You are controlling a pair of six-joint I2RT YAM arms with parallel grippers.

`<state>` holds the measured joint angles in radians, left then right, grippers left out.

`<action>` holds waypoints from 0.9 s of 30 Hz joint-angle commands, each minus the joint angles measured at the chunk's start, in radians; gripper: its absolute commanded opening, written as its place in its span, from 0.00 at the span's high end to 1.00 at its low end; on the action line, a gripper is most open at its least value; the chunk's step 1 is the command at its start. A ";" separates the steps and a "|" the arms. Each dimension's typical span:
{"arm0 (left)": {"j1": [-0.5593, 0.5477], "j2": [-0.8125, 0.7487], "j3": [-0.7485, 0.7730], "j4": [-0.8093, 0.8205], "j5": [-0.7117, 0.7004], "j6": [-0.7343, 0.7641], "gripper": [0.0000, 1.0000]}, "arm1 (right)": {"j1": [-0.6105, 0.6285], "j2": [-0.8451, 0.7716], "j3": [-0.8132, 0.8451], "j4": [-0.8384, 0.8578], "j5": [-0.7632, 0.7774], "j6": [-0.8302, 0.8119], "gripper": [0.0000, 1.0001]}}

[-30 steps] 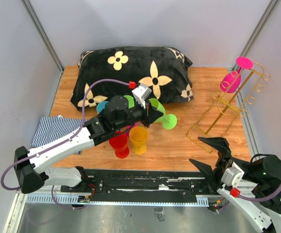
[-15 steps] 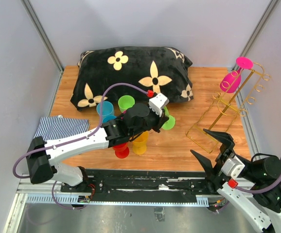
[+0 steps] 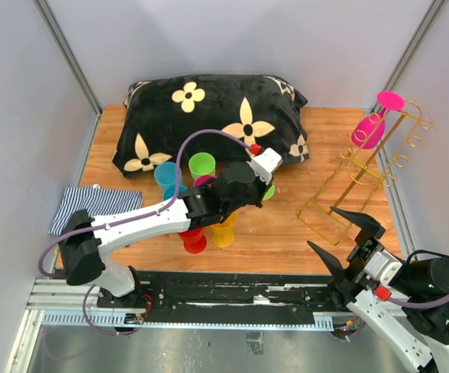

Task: Take the wine glass off the wine glass rack
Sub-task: Place the wine glass at the center of the board.

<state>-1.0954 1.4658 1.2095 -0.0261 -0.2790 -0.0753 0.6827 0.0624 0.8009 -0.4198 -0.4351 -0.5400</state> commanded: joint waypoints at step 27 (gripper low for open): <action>0.048 0.342 0.127 -0.205 -0.267 -0.097 0.90 | 0.019 -0.011 -0.039 0.093 0.033 0.013 0.08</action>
<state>-1.0481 1.7844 1.3220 -0.1677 -0.4801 -0.1287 0.6827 0.0502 0.7734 -0.3664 -0.4458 -0.4980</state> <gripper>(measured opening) 0.078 0.918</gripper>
